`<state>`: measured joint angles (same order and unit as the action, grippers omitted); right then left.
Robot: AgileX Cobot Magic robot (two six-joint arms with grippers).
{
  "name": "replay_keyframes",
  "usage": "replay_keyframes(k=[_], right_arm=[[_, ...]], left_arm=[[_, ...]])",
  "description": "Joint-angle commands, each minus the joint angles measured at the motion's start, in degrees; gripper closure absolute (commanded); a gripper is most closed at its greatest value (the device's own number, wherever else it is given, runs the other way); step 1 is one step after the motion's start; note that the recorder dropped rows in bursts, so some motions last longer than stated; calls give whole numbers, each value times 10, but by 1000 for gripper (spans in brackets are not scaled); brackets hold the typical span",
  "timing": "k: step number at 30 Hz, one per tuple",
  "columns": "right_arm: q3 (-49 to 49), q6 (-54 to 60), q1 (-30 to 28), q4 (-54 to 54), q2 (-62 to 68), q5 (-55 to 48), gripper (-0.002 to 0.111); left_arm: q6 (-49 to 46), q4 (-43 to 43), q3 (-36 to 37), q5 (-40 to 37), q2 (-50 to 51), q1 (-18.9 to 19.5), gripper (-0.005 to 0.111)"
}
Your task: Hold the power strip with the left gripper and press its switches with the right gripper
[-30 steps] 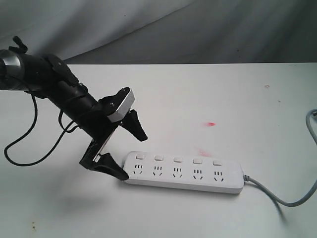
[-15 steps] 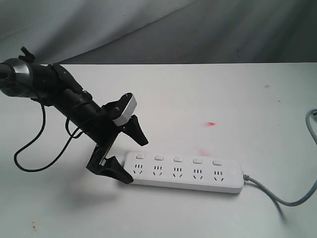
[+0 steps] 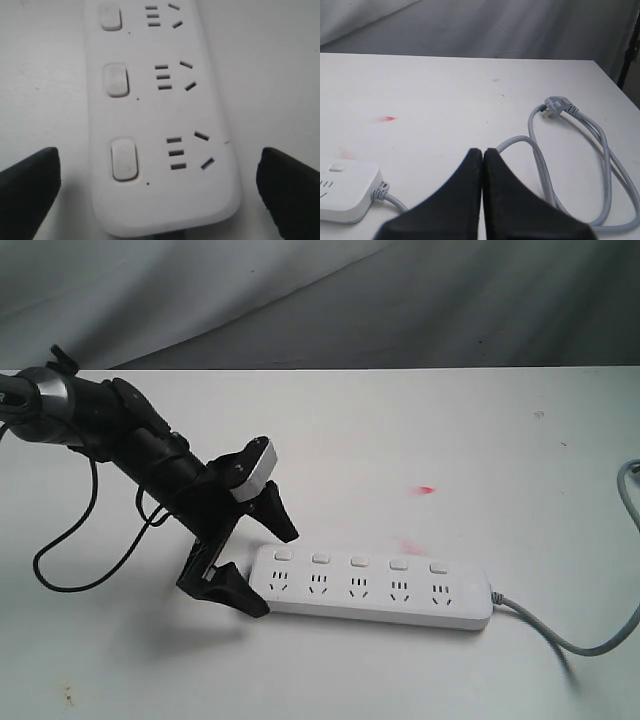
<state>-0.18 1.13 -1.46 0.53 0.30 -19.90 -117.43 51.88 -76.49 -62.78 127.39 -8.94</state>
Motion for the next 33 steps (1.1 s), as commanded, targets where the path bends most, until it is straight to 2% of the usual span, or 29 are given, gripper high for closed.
replay_keyframes(k=[1,5,6,12,33], right_arm=[[2,-1,-3,-2,-3,3,108],[2,-1,-3,-2,-3,3,108],[2,-1,-3,-2,-3,3,108],[2,-1,-3,-2,-3,3,108],[2,-1,-3,-2,-3,3,108]], left_arm=[[5,-2,2,0,2,-3,40],[5,-2,2,-1,2,-3,72],[5,-2,2,-1,2,-3,84],[5,-2,2,0,2,-3,105],[4,-2,2,0,2,-3,107]])
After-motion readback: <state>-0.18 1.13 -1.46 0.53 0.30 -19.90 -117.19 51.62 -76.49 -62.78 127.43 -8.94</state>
